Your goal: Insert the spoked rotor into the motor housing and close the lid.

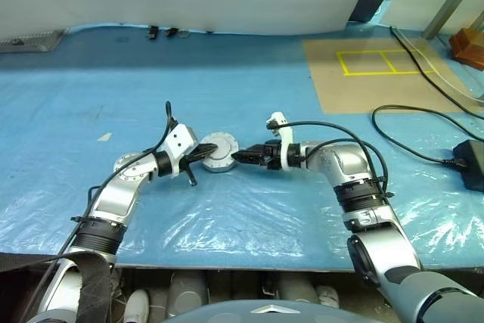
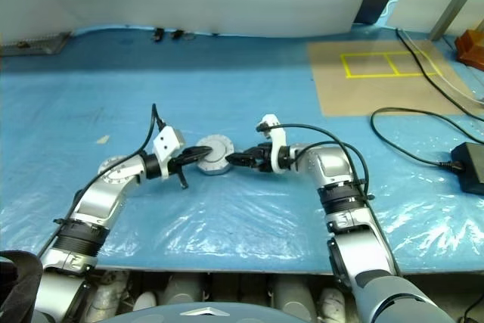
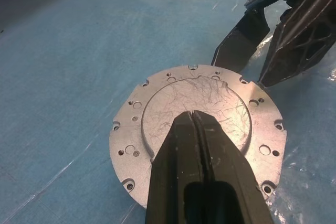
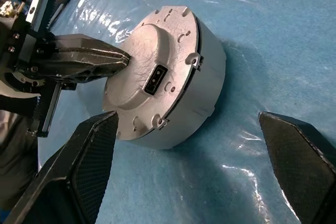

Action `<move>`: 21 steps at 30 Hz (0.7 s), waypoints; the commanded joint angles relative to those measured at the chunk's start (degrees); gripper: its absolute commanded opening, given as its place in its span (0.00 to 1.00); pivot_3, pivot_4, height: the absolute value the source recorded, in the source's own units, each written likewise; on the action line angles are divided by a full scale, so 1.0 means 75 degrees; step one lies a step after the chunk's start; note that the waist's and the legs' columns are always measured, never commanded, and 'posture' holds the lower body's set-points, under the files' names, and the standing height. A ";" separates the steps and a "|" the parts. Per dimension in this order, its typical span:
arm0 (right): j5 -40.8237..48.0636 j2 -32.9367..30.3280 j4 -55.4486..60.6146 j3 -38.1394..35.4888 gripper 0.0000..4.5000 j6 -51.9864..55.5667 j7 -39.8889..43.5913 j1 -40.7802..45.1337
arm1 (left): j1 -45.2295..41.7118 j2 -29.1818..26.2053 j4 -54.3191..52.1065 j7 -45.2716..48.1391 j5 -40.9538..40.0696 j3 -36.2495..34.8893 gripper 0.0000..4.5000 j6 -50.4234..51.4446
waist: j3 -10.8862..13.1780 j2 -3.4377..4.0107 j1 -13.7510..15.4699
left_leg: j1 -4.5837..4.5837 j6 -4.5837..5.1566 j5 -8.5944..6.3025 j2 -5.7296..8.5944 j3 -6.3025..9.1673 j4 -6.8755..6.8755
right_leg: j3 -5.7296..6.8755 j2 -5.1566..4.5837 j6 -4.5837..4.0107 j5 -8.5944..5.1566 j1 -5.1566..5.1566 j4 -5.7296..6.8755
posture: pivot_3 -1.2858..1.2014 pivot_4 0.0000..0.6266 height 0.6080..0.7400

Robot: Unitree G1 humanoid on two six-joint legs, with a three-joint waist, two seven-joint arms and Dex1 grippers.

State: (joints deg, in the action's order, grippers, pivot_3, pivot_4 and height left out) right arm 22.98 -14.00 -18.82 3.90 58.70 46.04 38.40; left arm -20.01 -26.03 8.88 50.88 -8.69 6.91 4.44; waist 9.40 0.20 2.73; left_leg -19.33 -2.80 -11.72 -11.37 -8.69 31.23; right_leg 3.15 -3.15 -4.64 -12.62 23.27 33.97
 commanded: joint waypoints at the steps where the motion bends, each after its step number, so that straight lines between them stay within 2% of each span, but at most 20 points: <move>1: 0.0165 0.0188 -0.0320 -0.0357 0.99 0.0596 -0.0501 0.0067 | 0.0161 -0.0058 0.0223 0.0054 0.0167 0.0193 0.00 0.0128 | 0.0000 0.0000 0.0000 | 0.0002 0.0000 0.0000 -0.0001 -0.0002 -0.0001 | 0.0000 0.0000 -0.0001 0.0000 -0.0003 -0.0002 | 0.52 0.24 1.00; 7: 0.0785 0.0959 -0.0190 -0.1091 0.99 0.1490 -0.1066 0.0113 | 0.0146 -0.0062 0.0246 0.0071 0.0171 0.0190 0.00 0.0118 | -0.0001 0.0001 -0.0006 | 0.0005 -0.0001 0.0000 -0.0002 -0.0004 -0.0004 | 0.0001 0.0001 -0.0002 0.0001 -0.0003 -0.0002 | 0.52 0.24 1.00; 16: 0.1280 0.2175 -0.0603 -0.2455 0.99 0.2069 -0.2431 0.0413 | 0.0159 -0.0115 0.0252 0.0089 0.0186 0.0180 0.00 0.0103 | -0.0001 0.0001 -0.0040 | 0.0008 -0.0005 0.0001 -0.0005 -0.0003 -0.0011 | 0.0002 0.0005 -0.0003 0.0002 -0.0001 -0.0006 | 0.52 0.24 1.00; 21: 0.1606 0.2393 -0.0861 -0.3204 0.99 0.2172 -0.2846 0.0644 | 0.0176 -0.0137 0.0278 0.0075 0.0190 0.0162 0.00 0.0085 | -0.0001 0.0002 -0.0053 | 0.0016 -0.0010 0.0004 -0.0008 -0.0004 -0.0018 | 0.0001 0.0009 -0.0005 0.0003 -0.0001 -0.0006 | 0.52 0.24 1.00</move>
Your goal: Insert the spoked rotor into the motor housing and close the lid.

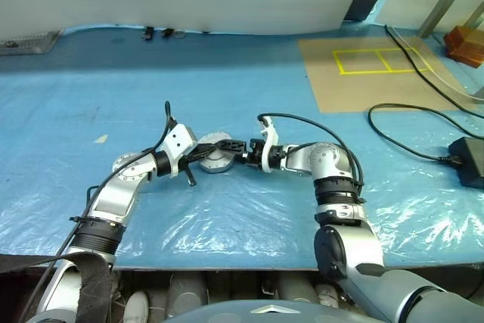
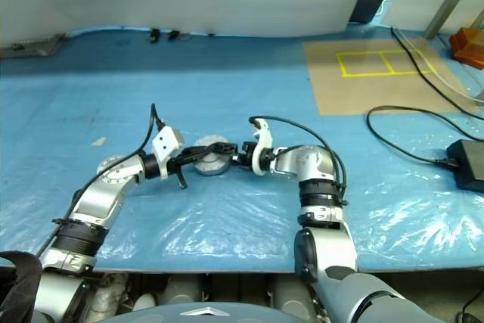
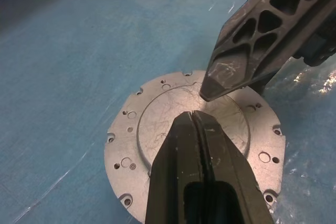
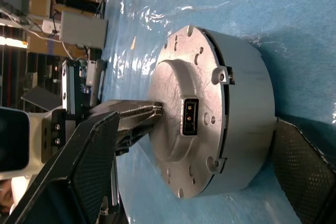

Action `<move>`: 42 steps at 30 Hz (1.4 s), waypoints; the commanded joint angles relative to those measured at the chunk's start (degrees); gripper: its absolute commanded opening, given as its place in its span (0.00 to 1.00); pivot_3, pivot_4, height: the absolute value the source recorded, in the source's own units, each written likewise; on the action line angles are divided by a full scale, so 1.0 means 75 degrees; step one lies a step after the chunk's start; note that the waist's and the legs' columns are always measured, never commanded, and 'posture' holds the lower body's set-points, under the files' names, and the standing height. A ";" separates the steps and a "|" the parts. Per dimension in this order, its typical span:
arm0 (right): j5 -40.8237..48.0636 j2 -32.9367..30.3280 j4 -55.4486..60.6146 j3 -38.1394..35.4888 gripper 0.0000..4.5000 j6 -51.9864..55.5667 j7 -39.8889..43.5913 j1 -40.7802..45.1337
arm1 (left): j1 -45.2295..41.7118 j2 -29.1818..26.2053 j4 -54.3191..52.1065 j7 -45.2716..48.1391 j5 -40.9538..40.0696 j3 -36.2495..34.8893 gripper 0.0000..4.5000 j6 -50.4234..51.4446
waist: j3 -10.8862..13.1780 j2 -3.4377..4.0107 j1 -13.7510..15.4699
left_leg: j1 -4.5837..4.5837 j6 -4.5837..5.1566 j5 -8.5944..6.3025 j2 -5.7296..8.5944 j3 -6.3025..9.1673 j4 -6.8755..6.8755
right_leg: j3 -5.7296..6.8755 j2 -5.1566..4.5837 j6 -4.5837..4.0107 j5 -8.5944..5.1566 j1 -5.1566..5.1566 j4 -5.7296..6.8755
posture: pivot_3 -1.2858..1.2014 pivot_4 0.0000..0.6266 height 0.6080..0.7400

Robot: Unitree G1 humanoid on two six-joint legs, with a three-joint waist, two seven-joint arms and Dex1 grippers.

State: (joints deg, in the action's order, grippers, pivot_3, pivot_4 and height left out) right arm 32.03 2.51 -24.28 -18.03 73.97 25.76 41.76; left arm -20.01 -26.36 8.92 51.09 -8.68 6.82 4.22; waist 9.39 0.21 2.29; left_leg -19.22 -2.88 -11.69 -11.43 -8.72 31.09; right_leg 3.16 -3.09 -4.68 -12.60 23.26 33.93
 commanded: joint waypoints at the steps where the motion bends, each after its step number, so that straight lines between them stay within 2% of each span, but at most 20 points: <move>1: 0.0448 0.0191 -0.0151 -0.0353 0.91 0.0158 -0.0160 0.0220 | 0.0182 -0.0099 0.0279 0.0047 0.0190 0.0170 0.00 0.0110 | 0.0000 0.0000 0.0008 | 0.0000 0.0000 0.0000 0.0000 -0.0001 -0.0001 | 0.0000 0.0000 0.0000 0.0000 0.0000 -0.0001 | 0.52 0.24 1.00; 2: 0.0489 0.0177 -0.0151 -0.0377 0.87 0.0190 -0.0150 0.0227 | 0.0190 -0.0103 0.0287 0.0048 0.0192 0.0168 0.00 0.0101 | 0.0001 0.0001 0.0010 | -0.0001 0.0000 0.0000 0.0000 -0.0001 -0.0001 | 0.0000 0.0000 0.0000 0.0000 0.0001 -0.0002 | 0.52 0.24 1.00; 8: 0.0745 0.0177 -0.0079 -0.0541 0.43 0.0351 -0.0100 0.0180 | 0.0218 -0.0087 0.0252 0.0031 0.0198 0.0167 0.00 0.0129 | 0.0002 0.0007 0.0017 | -0.0020 -0.0003 0.0001 0.0000 -0.0004 -0.0003 | 0.0001 0.0002 -0.0001 0.0001 0.0018 -0.0003 | 0.52 0.24 1.00; 9: 0.0786 0.0181 -0.0061 -0.0548 0.39 0.0356 -0.0108 0.0169 | 0.0221 -0.0084 0.0250 0.0033 0.0199 0.0163 0.00 0.0127 | 0.0001 0.0010 0.0023 | -0.0017 -0.0003 0.0000 0.0000 -0.0005 -0.0005 | 0.0001 0.0002 -0.0001 0.0001 0.0014 -0.0003 | 0.52 0.24 1.00; 12: 0.0910 0.0241 -0.0006 -0.0621 0.35 0.0377 -0.0184 0.0148 | 0.0208 -0.0086 0.0266 0.0034 0.0198 0.0156 0.00 0.0122 | 0.0003 0.0010 0.0032 | -0.0016 -0.0003 0.0000 0.0000 -0.0009 -0.0003 | 0.0001 0.0001 0.0000 0.0001 0.0013 -0.0003 | 0.52 0.24 1.00; 14: 0.0889 0.0251 -0.0037 -0.0607 0.25 0.0329 -0.0211 0.0110 | 0.0196 -0.0086 0.0284 0.0037 0.0206 0.0160 0.00 0.0117 | 0.0003 0.0011 0.0031 | -0.0017 -0.0003 0.0000 0.0001 -0.0010 -0.0003 | 0.0001 0.0001 0.0000 0.0001 0.0013 -0.0003 | 0.52 0.24 1.00; 21: 0.0700 0.0223 -0.0162 -0.0534 0.25 0.0159 -0.0394 0.0066 | 0.0160 -0.0032 0.0336 -0.0054 0.0193 0.0100 0.00 0.0057 | 0.0003 0.0011 0.0027 | -0.0016 -0.0003 0.0000 0.0000 -0.0010 -0.0003 | 0.0001 0.0001 0.0000 0.0001 0.0013 -0.0002 | 0.52 0.24 1.00; 26: 0.0682 0.0193 -0.0164 -0.0524 0.25 -0.0053 -0.0399 0.0058 | -0.0014 0.0619 0.0182 -0.0750 -0.0851 -0.0959 0.00 0.0576 | 0.0005 0.0008 0.0017 | -0.0017 -0.0003 0.0000 0.0001 -0.0014 -0.0001 | 0.0001 0.0000 0.0000 0.0001 0.0013 -0.0002 | 0.52 0.24 1.00; 35: 0.1826 0.0455 -0.0524 -0.2128 0.25 -0.0267 -0.0968 0.0548 | 0.0410 0.1288 -0.0711 -0.1996 -0.3318 -0.3057 0.00 0.2361 | 0.0013 -0.0003 0.0040 | -0.0140 0.0019 0.0020 0.0003 -0.0013 0.0026 | 0.0010 0.0011 0.0021 0.0027 0.0143 0.0022 | 0.52 0.24 1.00; 41: 0.2401 0.0569 -0.0894 -0.2870 0.25 -0.1041 -0.1399 0.0907 | 0.0755 0.1712 -0.1208 -0.2499 -0.4215 -0.3400 0.00 0.3109 | 0.0016 -0.0006 0.0058 | -0.0146 0.0018 0.0019 -0.0004 -0.0015 0.0023 | 0.0023 0.0011 0.0004 0.0017 0.0145 0.0021 | 0.52 0.24 1.00; 42: 0.2481 0.0598 -0.0935 -0.2934 0.25 -0.1204 -0.1439 0.0977 | 0.0790 0.1849 -0.1285 -0.2567 -0.4252 -0.3304 0.04 0.3158 | 0.0016 -0.0006 0.0058 | -0.0146 0.0018 0.0019 -0.0006 -0.0015 0.0023 | 0.0025 0.0011 0.0002 0.0016 0.0145 0.0021 | 0.52 0.24 1.00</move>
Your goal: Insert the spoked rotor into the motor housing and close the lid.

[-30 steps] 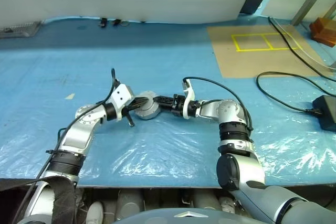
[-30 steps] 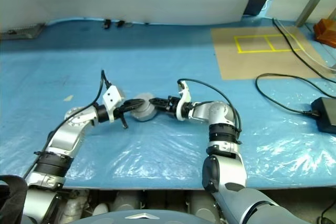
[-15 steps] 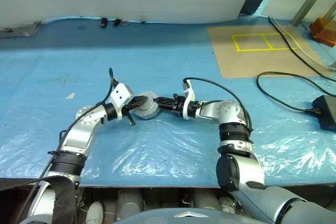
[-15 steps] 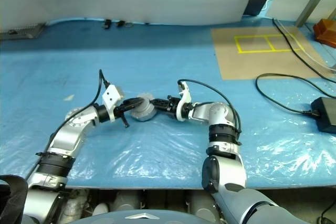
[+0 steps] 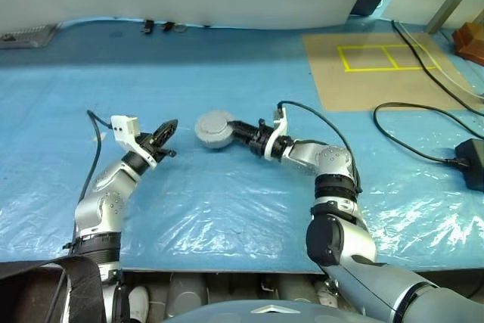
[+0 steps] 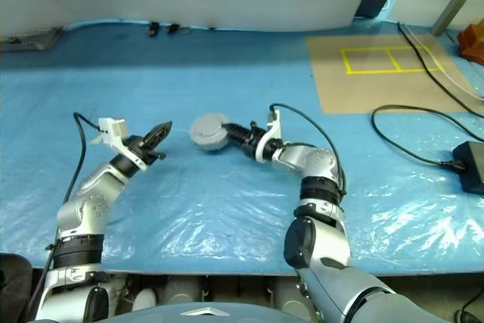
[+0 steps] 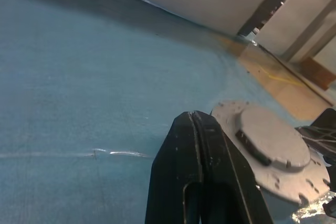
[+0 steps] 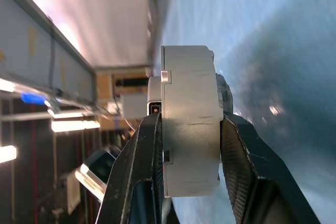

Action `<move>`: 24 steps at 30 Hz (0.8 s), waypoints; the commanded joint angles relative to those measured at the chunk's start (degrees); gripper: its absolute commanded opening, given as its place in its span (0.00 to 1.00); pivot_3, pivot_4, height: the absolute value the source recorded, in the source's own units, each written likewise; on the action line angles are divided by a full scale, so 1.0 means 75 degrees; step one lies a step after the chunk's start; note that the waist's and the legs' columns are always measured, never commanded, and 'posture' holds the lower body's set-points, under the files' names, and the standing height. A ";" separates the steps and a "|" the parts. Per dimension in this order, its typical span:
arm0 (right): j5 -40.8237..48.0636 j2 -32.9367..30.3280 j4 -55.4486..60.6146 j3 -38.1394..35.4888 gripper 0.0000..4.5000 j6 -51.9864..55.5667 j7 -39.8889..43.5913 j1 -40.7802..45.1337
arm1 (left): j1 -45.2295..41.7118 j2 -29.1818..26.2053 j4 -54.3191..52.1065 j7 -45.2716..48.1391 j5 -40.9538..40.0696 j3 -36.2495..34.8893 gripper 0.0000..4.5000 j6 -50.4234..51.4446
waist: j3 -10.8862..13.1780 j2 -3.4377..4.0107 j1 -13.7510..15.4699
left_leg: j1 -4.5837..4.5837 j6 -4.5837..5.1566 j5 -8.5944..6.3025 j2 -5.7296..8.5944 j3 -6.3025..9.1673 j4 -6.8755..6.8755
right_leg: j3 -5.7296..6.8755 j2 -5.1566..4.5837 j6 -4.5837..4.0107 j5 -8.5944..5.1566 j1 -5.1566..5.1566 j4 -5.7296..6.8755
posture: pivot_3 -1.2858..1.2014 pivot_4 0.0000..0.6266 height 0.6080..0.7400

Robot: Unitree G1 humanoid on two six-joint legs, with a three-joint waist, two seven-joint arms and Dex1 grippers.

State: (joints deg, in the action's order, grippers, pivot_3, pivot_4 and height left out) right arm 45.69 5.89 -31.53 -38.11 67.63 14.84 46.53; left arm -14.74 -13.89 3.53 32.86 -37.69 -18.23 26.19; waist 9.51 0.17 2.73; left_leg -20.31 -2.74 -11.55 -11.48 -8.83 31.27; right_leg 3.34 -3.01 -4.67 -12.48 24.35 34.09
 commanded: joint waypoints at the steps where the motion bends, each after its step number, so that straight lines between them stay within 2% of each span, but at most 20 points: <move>1: 0.0741 0.0165 0.0000 -0.0295 0.25 -0.0477 -0.0020 0.0394 | 0.0084 0.0350 -0.0617 -0.0254 -0.0493 0.0047 0.09 0.0293 | 0.0000 0.0000 0.0000 | 0.0000 0.0000 0.0000 0.0000 0.0000 0.0000 | 0.0000 0.0000 -0.0007 -0.0004 -0.0001 0.0000 | 0.52 0.24 1.00; 3: 0.0864 0.0199 -0.0018 -0.0284 0.25 -0.0673 -0.0030 0.0470 | 0.0020 0.0729 -0.0758 -0.0479 -0.0871 -0.0015 0.20 0.0435 | 0.0001 -0.0001 -0.0001 | -0.0002 0.0001 0.0000 0.0000 0.0000 0.0003 | 0.0001 -0.0001 -0.0009 -0.0005 -0.0001 0.0000 | 0.52 0.24 1.00; 6: 0.1028 0.0219 -0.0025 -0.0234 0.25 -0.0836 -0.0029 0.0537 | -0.0090 0.1309 -0.0977 -0.0905 -0.1511 -0.0140 0.43 0.0655 | 0.0005 -0.0007 -0.0002 | -0.0012 0.0001 0.0001 0.0000 0.0000 0.0008 | 0.0001 -0.0001 -0.0009 -0.0005 0.0000 0.0000 | 0.52 0.24 1.00; 13: 0.1144 0.0162 -0.0043 0.0009 0.25 -0.0913 0.0029 0.0512 | -0.0057 0.1794 -0.1258 -0.1483 -0.2468 -0.0231 0.97 0.1035 | 0.0006 -0.0010 -0.0043 | -0.0037 0.0002 0.0001 0.0001 0.0003 0.0007 | 0.0002 0.0004 0.0017 0.0010 0.0000 0.0000 | 0.52 0.24 1.00; 24: 0.1422 0.0190 0.0248 0.0520 0.25 -0.0502 0.0430 0.0360 | -0.0452 0.1751 -0.0879 -0.2130 -0.3059 -0.0347 0.99 0.1442 | 0.0008 -0.0013 -0.0020 | -0.0040 0.0004 0.0002 0.0001 0.0011 0.0040 | 0.0005 0.0005 0.0021 0.0013 0.0000 0.0014 | 0.52 0.24 1.00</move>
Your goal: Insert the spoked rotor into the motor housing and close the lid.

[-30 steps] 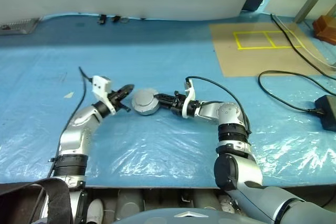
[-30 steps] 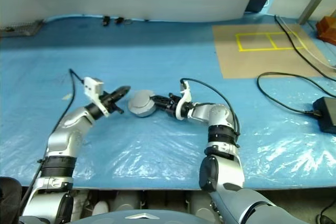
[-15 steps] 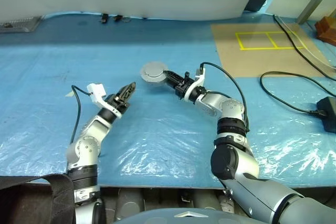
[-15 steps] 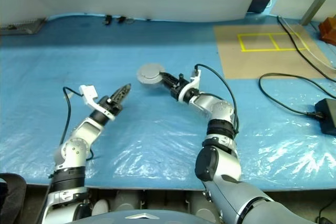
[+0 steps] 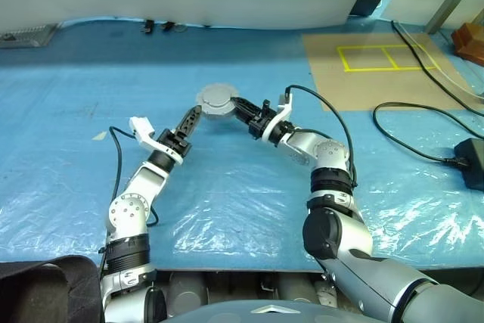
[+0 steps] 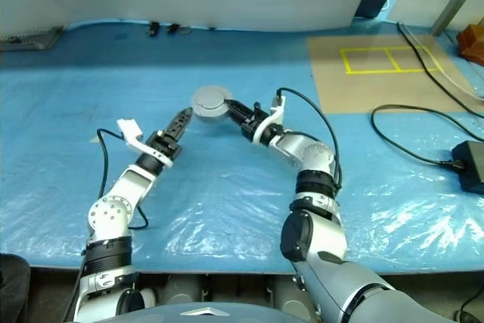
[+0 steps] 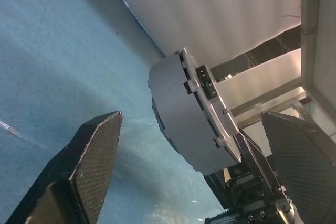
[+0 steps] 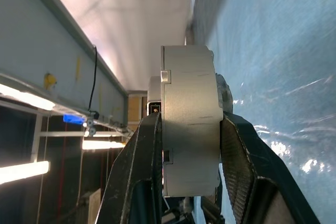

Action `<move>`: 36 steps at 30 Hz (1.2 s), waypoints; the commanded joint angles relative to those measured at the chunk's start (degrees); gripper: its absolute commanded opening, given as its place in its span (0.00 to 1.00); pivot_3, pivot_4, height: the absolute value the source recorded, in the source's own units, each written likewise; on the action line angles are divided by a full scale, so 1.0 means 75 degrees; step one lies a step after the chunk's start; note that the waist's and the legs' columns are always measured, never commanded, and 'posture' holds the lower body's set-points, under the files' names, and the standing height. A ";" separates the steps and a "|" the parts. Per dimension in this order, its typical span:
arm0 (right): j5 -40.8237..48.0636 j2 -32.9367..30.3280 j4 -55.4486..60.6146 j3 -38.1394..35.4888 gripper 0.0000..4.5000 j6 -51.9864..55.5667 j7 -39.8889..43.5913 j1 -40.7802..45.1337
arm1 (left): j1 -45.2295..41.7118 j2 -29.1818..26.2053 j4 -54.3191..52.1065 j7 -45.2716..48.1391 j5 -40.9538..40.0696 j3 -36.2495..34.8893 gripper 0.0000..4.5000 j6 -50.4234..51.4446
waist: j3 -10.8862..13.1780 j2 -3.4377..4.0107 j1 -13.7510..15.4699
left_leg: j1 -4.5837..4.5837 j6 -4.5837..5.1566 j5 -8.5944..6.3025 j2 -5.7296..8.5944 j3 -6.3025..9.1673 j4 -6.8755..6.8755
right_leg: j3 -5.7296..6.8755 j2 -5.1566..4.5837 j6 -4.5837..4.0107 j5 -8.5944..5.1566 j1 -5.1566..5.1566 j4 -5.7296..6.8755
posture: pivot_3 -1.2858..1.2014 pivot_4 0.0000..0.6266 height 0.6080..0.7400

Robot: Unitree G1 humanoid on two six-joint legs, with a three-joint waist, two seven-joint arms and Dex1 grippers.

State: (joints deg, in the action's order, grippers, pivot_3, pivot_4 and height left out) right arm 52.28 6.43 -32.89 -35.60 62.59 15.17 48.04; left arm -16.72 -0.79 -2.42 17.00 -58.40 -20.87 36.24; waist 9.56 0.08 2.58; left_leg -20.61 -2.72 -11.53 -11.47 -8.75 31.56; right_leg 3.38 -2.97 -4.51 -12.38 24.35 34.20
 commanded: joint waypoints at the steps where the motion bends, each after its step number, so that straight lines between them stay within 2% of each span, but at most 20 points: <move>1: 0.0581 0.0124 0.0449 0.0221 0.25 0.0216 0.0425 0.0143 | -0.0209 0.0011 -0.0054 -0.0019 -0.0292 0.0038 0.99 0.0112 | 0.0001 -0.0002 0.0001 | -0.0002 0.0000 0.0000 0.0000 0.0002 0.0007 | 0.0000 0.0000 0.0000 0.0000 0.0000 0.0006 | 0.52 0.24 1.00; 14: 0.0840 0.0278 0.1164 0.0963 0.25 0.0750 0.0674 -0.0254 | -0.0530 0.0391 0.0279 -0.0187 -0.0568 0.0074 0.99 0.0075 | 0.0011 -0.0016 0.0010 | -0.0006 -0.0022 -0.0013 -0.0015 0.0007 0.0082 | 0.0000 -0.0003 -0.0009 -0.0004 0.0000 0.0068 | 0.52 0.24 1.00; 17: 0.0836 0.0282 0.1185 0.1066 0.25 0.0724 0.0681 -0.0297 | -0.0569 0.0428 0.0452 -0.0125 -0.0526 0.0015 0.86 -0.0036 | 0.0011 -0.0017 0.0016 | -0.0008 -0.0025 -0.0015 -0.0013 0.0009 0.0086 | 0.0000 -0.0003 -0.0010 -0.0004 -0.0001 0.0070 | 0.52 0.24 1.00; 20: 0.0857 0.0278 0.1186 0.1119 0.25 0.0695 0.0686 -0.0314 | -0.0520 0.0418 0.0463 -0.0089 -0.0503 0.0015 0.65 -0.0096 | 0.0013 -0.0021 0.0017 | -0.0014 -0.0024 -0.0014 -0.0012 0.0012 0.0085 | 0.0001 -0.0003 -0.0001 0.0001 0.0000 0.0068 | 0.52 0.24 1.00; 21: 0.0861 0.0268 0.1184 0.1135 0.25 0.0683 0.0694 -0.0319 | -0.0505 0.0432 0.0422 -0.0094 -0.0588 -0.0008 0.62 -0.0097 | 0.0014 -0.0023 0.0013 | -0.0019 -0.0024 -0.0014 -0.0012 0.0014 0.0086 | 0.0002 -0.0003 -0.0001 0.0001 0.0001 0.0066 | 0.52 0.24 1.00; 29: 0.0741 0.0194 0.0936 0.1088 0.25 0.0227 0.0584 -0.0290 | -0.0577 0.0661 0.0302 -0.0145 -0.0994 -0.0192 0.59 -0.0485 | 0.0015 -0.0024 0.0015 | -0.0019 -0.0025 -0.0015 -0.0013 0.0015 0.0088 | 0.0004 -0.0003 -0.0002 0.0001 0.0001 0.0068 | 0.52 0.24 1.00; 36: 0.0780 0.0165 0.0787 0.1070 0.25 -0.0145 0.0429 -0.0254 | -0.0598 0.0583 0.0328 -0.0243 -0.0506 0.0172 0.58 -0.0584 | 0.0016 -0.0025 0.0014 | -0.0021 -0.0024 -0.0015 -0.0014 0.0016 0.0088 | 0.0005 -0.0003 -0.0002 0.0001 0.0001 0.0067 | 0.52 0.24 1.00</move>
State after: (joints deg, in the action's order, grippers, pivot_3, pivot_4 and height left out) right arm 56.28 6.55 -28.56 -26.40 64.00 18.56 44.89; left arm -20.61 4.86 2.14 14.94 -64.30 -19.59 33.66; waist 9.68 -0.11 2.68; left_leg -20.77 -2.90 -11.64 -11.57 -8.63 32.23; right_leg 3.42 -2.99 -4.52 -12.37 24.35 34.70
